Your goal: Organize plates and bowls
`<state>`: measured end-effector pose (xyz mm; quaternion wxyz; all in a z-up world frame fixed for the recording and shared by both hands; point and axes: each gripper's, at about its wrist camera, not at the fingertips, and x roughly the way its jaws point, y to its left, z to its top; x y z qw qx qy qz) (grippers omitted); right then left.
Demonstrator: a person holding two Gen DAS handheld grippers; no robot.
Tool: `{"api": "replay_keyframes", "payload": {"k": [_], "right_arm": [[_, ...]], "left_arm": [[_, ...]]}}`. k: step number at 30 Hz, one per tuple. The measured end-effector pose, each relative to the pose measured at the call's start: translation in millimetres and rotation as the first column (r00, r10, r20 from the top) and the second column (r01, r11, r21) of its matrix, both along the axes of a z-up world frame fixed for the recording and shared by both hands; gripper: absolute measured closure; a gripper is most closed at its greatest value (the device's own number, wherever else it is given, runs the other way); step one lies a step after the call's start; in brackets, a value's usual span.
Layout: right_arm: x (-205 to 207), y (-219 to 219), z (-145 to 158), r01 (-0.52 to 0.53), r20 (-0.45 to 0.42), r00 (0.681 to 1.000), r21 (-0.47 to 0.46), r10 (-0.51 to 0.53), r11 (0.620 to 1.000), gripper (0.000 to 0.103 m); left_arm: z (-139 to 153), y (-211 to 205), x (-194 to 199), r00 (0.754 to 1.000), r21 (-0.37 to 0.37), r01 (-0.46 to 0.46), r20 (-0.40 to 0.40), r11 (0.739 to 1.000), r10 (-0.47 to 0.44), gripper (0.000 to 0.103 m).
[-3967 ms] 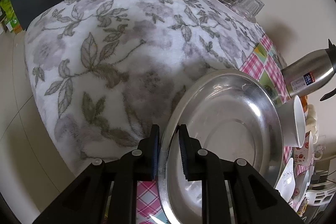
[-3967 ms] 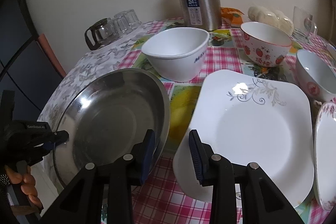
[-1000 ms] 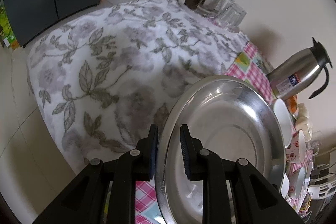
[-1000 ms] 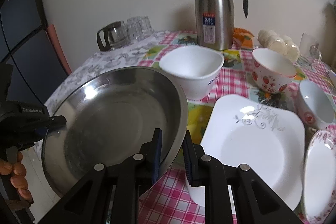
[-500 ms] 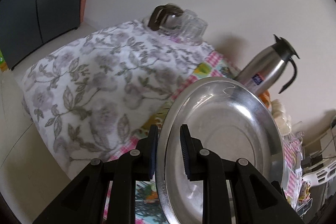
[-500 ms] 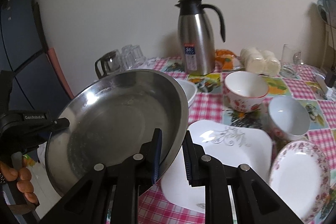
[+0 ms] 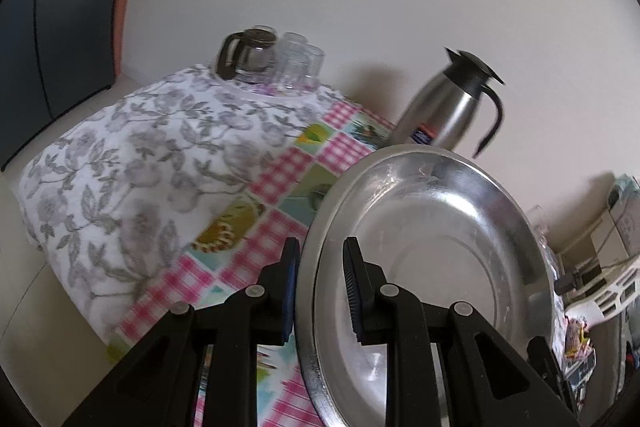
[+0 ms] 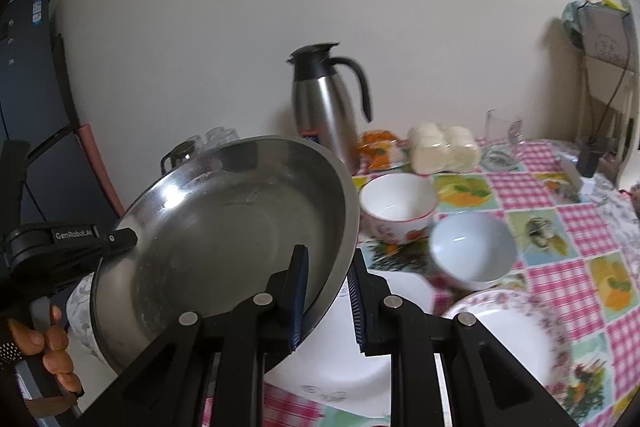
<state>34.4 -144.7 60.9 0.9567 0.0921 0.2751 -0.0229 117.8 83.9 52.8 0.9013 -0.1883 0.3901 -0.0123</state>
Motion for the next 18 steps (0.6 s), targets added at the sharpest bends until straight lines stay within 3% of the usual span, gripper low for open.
{"api": "replay_keyframes", "payload": {"k": [18], "right_arm": [[-48, -87, 7, 0.134, 0.011, 0.991, 0.014, -0.134, 0.991, 0.079]], "left_arm": [[-4, -101, -18, 0.985, 0.023, 0.17, -0.003, 0.985, -0.17, 0.081]]}}
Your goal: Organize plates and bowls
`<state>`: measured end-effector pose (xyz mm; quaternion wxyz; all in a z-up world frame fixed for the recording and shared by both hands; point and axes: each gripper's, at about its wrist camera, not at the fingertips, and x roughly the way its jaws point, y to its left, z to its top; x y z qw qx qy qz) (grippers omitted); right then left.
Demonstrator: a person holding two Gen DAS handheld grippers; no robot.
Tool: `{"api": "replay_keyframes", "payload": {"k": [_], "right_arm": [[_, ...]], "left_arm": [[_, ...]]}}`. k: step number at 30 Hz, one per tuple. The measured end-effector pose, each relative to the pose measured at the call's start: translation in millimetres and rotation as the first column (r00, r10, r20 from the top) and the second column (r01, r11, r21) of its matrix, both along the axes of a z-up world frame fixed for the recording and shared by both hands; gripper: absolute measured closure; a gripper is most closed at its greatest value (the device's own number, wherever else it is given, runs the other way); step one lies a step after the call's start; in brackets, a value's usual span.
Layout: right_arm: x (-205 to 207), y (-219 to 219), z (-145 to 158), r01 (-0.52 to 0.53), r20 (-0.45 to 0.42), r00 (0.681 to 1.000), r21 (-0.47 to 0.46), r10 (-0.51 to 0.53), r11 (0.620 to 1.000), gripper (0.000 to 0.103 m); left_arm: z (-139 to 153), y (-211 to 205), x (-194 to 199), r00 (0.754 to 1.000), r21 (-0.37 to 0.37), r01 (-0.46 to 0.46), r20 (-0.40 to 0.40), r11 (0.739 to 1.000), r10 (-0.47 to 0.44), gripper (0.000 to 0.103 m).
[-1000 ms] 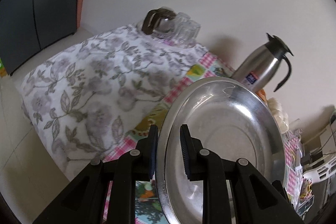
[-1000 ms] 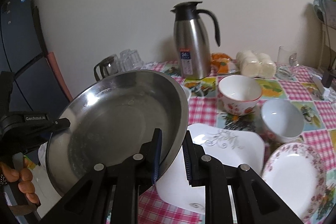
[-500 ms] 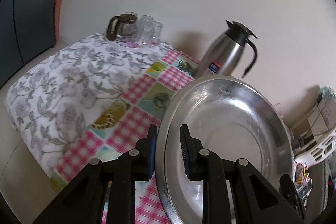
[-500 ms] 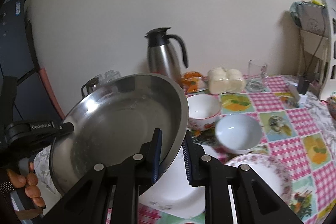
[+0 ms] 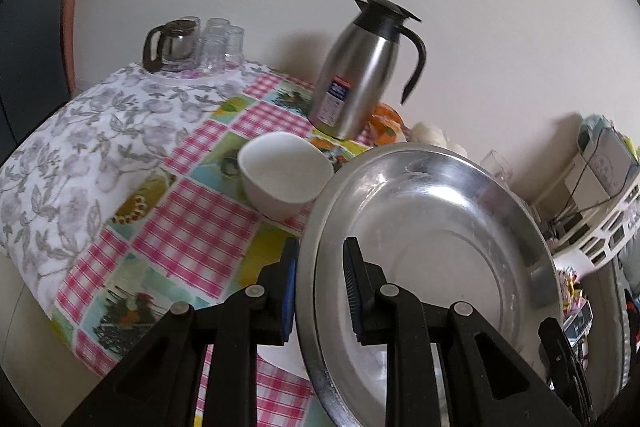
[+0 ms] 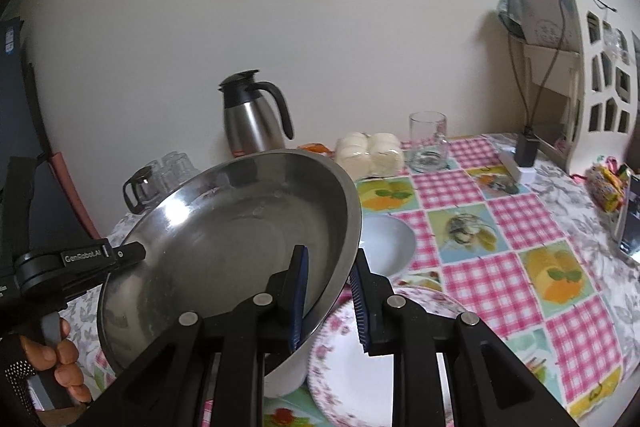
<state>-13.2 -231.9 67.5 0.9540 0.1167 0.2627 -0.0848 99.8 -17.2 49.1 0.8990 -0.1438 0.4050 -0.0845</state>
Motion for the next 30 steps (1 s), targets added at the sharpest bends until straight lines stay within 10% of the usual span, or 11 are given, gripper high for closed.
{"api": "replay_keyframes", "payload": {"k": [30], "right_arm": [[39, 13, -69, -0.031, -0.244, 0.969, 0.018, 0.034, 0.999, 0.079]], "left_arm": [[-73, 16, 29, 0.965, 0.065, -0.069, -0.25, 0.996, 0.083, 0.081]]}}
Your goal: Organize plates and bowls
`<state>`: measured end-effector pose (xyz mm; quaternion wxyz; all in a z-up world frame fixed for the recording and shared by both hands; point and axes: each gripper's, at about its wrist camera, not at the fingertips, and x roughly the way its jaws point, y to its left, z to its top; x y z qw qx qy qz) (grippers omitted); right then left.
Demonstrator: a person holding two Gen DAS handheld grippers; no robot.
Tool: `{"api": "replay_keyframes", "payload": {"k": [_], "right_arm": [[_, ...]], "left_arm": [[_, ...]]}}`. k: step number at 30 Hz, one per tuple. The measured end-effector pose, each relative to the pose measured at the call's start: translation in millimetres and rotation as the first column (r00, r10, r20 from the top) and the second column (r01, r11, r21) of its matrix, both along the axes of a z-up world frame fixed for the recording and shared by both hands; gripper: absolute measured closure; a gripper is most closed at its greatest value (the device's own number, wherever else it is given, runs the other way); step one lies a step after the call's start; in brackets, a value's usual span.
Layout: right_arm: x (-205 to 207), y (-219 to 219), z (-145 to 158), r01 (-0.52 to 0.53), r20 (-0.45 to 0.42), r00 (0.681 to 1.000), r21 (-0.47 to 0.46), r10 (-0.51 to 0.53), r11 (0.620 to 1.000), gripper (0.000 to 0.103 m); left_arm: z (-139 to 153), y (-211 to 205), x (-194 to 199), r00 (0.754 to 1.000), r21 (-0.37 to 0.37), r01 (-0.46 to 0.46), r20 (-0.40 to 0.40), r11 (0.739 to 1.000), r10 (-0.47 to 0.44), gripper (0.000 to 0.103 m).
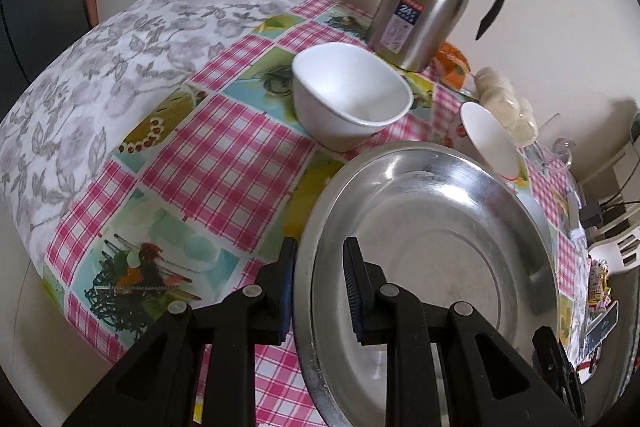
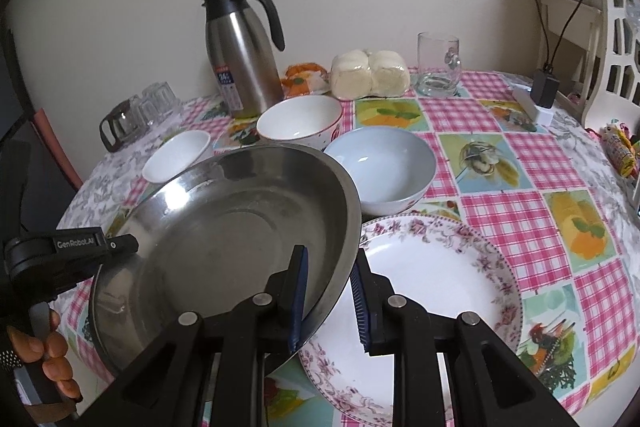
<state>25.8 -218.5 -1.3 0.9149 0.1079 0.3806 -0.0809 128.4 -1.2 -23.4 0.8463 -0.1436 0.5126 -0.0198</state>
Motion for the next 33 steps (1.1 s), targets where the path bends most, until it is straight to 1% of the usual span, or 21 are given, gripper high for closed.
{"api": "replay_keyframes", "payload": {"k": [12, 16, 21, 25, 29, 33], "right_arm": [[14, 7, -20, -0.024, -0.072, 0.997, 0.009, 0.024, 1.0, 0.078], [17, 7, -25, -0.021, -0.091, 0.996, -0.001, 0.021, 1.0, 0.078], [20, 4, -32, -0.006, -0.112, 0.994, 0.013, 0.007, 1.0, 0.078], [22, 4, -34, -0.001, -0.115, 0.993, 0.007, 0.002, 1.0, 0.078], [26, 4, -40, -0.003, -0.138, 0.99, 0.03, 0.007, 1.0, 0.078], [27, 5, -42, -0.002, -0.152, 0.988, 0.024, 0.006, 1.0, 0.078]], "left_arm": [[-15, 7, 7, 0.999, 0.014, -0.026, -0.045, 1.0, 0.027, 0.079], [-17, 4, 8, 0.999, 0.029, -0.015, -0.046, 0.999, 0.016, 0.079], [-25, 1, 11, 0.997, 0.033, -0.002, -0.071, 0.999, 0.005, 0.079], [-25, -2, 11, 0.998, 0.045, 0.011, -0.07, 0.999, -0.008, 0.079], [-27, -5, 12, 0.997, 0.043, 0.023, -0.075, 0.999, -0.019, 0.079], [-27, -5, 12, 0.997, 0.047, 0.024, -0.075, 0.999, -0.02, 0.079]]}}
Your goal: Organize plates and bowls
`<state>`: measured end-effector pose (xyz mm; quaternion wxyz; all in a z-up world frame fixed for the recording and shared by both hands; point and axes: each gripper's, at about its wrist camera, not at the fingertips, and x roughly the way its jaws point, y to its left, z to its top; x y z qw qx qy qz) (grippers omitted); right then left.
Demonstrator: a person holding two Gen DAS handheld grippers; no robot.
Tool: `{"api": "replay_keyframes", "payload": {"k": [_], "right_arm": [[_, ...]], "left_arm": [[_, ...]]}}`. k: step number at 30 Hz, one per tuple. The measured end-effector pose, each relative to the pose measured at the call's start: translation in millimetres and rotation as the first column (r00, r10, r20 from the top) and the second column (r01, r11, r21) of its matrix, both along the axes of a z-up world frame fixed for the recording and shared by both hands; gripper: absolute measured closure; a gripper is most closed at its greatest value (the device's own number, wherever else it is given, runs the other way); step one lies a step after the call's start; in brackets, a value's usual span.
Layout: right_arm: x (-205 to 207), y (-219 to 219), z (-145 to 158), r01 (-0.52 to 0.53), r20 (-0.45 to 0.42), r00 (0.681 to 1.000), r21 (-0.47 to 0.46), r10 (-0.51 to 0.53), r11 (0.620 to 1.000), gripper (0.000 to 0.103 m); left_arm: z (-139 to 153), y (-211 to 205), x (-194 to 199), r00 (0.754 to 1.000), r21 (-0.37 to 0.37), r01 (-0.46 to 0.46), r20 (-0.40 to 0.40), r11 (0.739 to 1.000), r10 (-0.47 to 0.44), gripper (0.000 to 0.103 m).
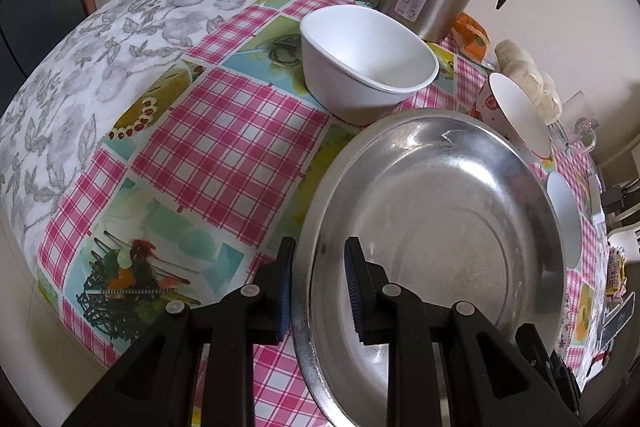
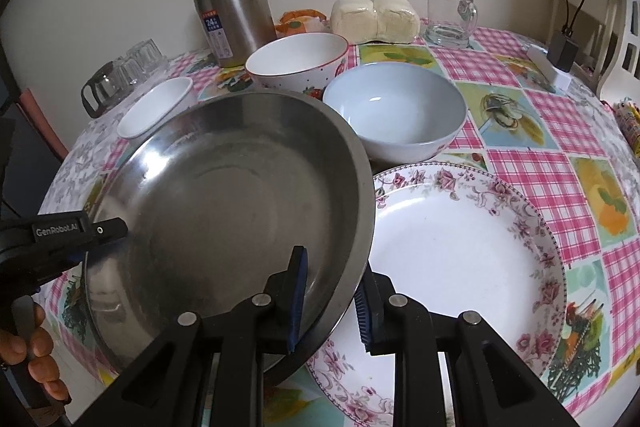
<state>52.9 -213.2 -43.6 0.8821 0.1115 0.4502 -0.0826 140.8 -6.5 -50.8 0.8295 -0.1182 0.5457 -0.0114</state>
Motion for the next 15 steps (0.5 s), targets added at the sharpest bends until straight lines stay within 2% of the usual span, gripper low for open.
{"api": "replay_keyframes", "payload": {"k": [5, 8, 10, 15], "right_arm": [[0, -2, 0, 0.006, -0.007, 1.0, 0.009, -0.005, 1.0, 0.076], [0, 0, 1, -0.001, -0.01, 1.0, 0.012, 0.002, 1.0, 0.067], [0, 2, 4, -0.005, -0.005, 1.0, 0.001, 0.005, 1.0, 0.055], [-2, 2, 11, -0.001, 0.006, 1.0, -0.018, 0.001, 1.0, 0.049]], "left_arm": [[1, 2, 1, 1.0, 0.009, -0.008, 0.002, 1.0, 0.008, 0.077], [2, 4, 0, 1.0, 0.013, -0.018, 0.004, 1.0, 0.018, 0.077], [3, 6, 0, 1.0, 0.01, -0.021, 0.005, 1.0, 0.021, 0.073], [6, 6, 0, 1.0, 0.012, -0.024, 0.013, 1.0, 0.024, 0.07]]}}
